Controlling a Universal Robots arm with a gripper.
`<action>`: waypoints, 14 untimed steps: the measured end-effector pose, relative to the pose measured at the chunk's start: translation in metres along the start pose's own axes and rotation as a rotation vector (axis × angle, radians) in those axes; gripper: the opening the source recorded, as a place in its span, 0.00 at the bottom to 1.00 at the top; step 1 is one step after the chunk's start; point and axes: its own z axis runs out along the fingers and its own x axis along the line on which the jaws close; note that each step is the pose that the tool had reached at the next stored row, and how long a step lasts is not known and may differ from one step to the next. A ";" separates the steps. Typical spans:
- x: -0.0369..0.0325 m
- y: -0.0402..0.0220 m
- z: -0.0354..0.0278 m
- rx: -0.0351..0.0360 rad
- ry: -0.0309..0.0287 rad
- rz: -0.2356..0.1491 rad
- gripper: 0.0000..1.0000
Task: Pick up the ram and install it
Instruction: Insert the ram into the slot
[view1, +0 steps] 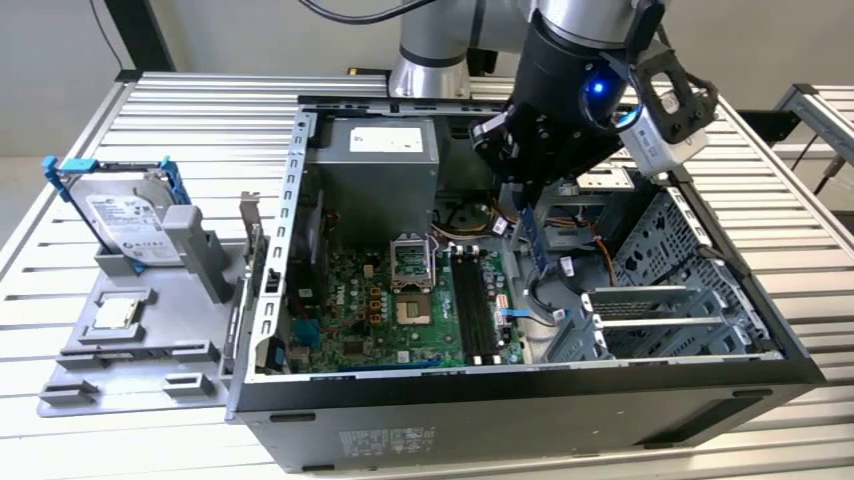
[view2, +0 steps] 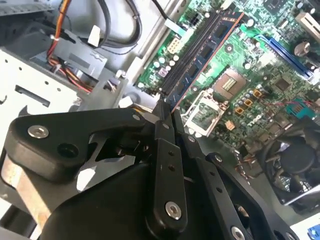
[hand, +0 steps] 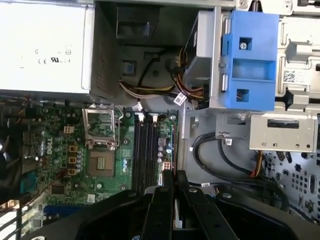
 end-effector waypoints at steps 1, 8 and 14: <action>0.0030 0.0000 0.0016 0.0004 -0.0008 0.001 0.00; 0.0047 -0.0010 0.0142 0.0036 -0.0099 0.113 0.00; 0.0048 -0.0018 0.0242 0.0053 -0.0152 0.173 0.00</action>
